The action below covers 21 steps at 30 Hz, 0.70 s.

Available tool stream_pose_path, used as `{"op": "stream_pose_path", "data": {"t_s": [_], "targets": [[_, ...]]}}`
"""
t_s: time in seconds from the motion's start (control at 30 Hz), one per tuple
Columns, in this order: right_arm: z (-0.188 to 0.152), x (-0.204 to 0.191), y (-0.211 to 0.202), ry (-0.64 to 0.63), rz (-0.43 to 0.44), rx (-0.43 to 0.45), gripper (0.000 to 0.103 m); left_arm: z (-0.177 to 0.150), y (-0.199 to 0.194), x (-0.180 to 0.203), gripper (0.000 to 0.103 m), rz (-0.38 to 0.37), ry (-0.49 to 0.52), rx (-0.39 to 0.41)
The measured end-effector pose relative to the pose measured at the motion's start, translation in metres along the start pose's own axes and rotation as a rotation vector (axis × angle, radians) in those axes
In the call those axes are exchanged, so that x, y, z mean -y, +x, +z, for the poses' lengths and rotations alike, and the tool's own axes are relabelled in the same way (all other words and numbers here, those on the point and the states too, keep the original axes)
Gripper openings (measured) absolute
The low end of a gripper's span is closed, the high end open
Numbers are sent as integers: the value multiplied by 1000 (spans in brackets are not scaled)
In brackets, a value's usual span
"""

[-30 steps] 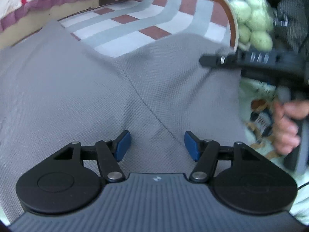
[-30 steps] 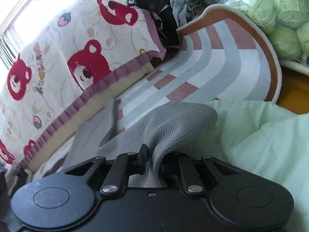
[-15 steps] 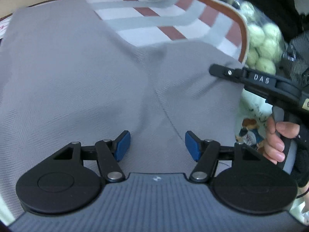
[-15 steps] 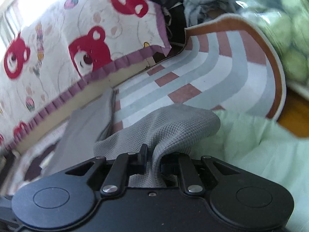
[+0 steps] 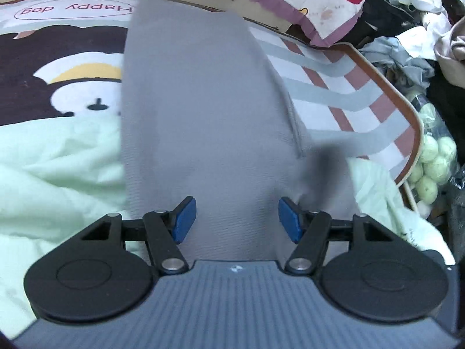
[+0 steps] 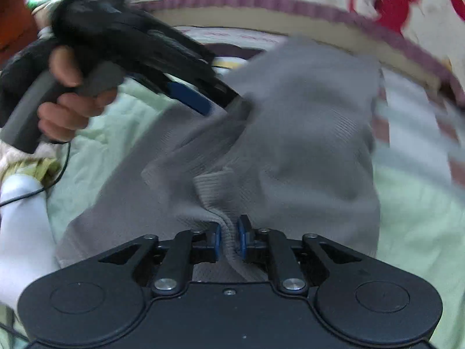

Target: Fold clothes

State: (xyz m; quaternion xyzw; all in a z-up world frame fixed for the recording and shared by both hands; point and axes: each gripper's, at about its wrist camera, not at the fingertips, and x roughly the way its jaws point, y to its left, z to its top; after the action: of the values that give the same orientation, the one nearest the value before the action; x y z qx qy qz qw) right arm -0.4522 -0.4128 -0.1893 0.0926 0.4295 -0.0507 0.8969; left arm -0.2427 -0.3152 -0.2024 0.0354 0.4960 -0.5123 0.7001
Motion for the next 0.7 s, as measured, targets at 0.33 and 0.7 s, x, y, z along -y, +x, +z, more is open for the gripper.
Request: {"op": "stream_pose_path", "data": {"t_s": [0.33, 0.7], "targets": [[-26, 26, -57, 93, -55, -16, 42, 3, -12, 1, 63, -29, 60, 72], [-56, 28, -57, 100, -261, -46, 55, -8, 22, 43, 71, -26, 341, -116]]}}
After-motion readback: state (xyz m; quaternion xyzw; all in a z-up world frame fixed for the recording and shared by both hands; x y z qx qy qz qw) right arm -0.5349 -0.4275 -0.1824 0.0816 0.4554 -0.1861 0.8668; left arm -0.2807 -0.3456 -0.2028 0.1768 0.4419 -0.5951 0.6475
